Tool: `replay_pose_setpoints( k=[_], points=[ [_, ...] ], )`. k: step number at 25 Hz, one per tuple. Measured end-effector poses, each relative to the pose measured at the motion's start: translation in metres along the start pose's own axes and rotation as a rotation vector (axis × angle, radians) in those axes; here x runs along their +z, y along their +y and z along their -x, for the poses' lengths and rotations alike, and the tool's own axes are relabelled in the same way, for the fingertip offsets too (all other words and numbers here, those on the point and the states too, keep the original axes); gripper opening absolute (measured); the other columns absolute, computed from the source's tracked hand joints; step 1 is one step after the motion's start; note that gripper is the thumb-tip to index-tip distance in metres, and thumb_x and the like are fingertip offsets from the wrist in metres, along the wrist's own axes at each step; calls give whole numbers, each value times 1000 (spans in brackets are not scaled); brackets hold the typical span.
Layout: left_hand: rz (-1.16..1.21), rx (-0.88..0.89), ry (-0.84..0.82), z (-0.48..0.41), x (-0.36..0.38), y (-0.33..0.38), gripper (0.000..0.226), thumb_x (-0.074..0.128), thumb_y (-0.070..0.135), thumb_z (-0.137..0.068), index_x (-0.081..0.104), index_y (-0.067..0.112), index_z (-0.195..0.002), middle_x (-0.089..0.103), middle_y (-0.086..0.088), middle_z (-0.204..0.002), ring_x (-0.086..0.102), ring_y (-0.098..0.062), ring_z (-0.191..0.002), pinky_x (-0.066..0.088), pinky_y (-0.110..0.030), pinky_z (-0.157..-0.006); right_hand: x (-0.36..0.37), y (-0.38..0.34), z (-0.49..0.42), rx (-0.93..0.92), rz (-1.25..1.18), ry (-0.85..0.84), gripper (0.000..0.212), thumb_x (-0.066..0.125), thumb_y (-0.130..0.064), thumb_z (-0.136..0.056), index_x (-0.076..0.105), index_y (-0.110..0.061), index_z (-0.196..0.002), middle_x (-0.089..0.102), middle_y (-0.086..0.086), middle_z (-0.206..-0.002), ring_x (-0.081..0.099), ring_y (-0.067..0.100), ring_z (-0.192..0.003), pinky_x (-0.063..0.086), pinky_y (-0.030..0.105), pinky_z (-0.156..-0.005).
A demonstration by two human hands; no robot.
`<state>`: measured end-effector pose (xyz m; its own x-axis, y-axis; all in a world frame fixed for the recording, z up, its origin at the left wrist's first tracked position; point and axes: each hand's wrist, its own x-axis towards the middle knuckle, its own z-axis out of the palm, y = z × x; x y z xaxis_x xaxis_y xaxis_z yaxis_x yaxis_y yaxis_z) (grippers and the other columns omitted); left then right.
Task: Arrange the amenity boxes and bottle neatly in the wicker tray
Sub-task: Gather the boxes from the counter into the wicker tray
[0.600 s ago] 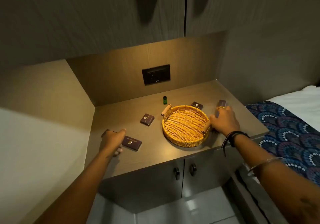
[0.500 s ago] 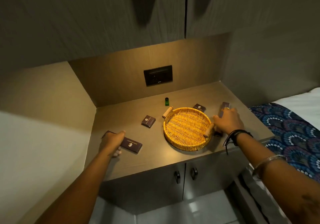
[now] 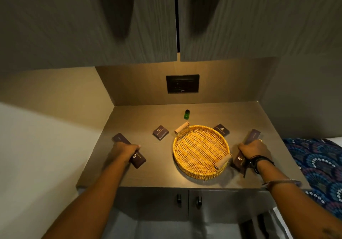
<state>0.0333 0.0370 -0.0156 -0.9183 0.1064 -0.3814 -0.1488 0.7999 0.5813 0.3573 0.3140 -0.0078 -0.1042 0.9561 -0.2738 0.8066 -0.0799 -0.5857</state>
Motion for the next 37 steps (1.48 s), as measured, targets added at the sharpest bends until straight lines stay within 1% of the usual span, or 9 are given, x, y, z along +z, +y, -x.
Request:
replay_pose_setpoints(
  k=[3,7,10,14,21,24,27,31,37],
  points=[
    [2,10,-44,8,3,5,37,79,31,-80,61,9,-104,68,-10,-81,67,-24,-71,60,-40,-78,1,-6,-3,17,-73,1,32,73,-27,-82,50,-12,-65,51,3,-60,47,19,-53,40,32,-58],
    [-67,68,-35,9,-8,27,39,78,31,-82,65,6,-109,72,-15,-94,68,-27,-79,54,-34,-65,-1,-7,-3,63,-155,-34,32,75,-26,-80,61,-3,-96,62,10,-72,59,27,-65,51,38,-66],
    [-123,272,-13,8,-18,69,36,80,39,-78,68,11,-98,73,-12,-89,67,-27,-75,55,-36,-69,-7,-14,0,105,-226,25,39,76,-27,-77,61,-2,-103,69,19,-94,66,37,-84,55,43,-75],
    [-226,636,-75,28,-9,138,37,83,49,-66,60,20,-66,72,-6,-78,67,-25,-72,49,-31,-58,-21,-42,12,75,-288,149,37,74,-31,-74,61,-5,-97,70,15,-88,67,35,-79,57,43,-71],
    [-576,1023,-236,83,69,175,46,77,59,-70,65,16,-84,69,-3,-88,62,-24,-90,41,-35,-72,-33,-82,55,-2,-333,218,17,72,-32,-74,65,-17,-79,72,8,-78,70,29,-73,61,51,-70],
    [-698,1059,-265,95,97,170,35,72,50,-77,56,19,-79,64,-5,-93,53,-27,-99,35,-39,-78,-13,-84,73,4,-282,134,26,73,-40,-75,68,-15,-78,73,7,-76,70,25,-71,61,47,-72],
    [-848,1099,-224,99,114,164,28,63,44,-85,64,18,-97,66,-9,-105,51,-30,-106,35,-41,-88,10,-84,79,66,-207,102,33,73,-49,-74,67,-17,-80,71,2,-76,68,22,-73,59,41,-75],
    [-1101,1197,-90,99,125,158,29,57,37,-92,64,20,-114,66,-7,-114,52,-32,-116,35,-45,-99,37,-88,82,91,-39,212,28,70,-48,-74,59,-23,-78,63,-2,-76,61,25,-85,38,43,-91],
    [-1288,1216,-64,99,129,163,24,53,34,-95,64,21,-112,68,-2,-106,58,-25,-106,34,-42,-92,59,-78,89,11,100,302,22,69,-40,-78,64,-20,-86,68,1,-85,59,27,-97,33,46,-96]
  ],
)
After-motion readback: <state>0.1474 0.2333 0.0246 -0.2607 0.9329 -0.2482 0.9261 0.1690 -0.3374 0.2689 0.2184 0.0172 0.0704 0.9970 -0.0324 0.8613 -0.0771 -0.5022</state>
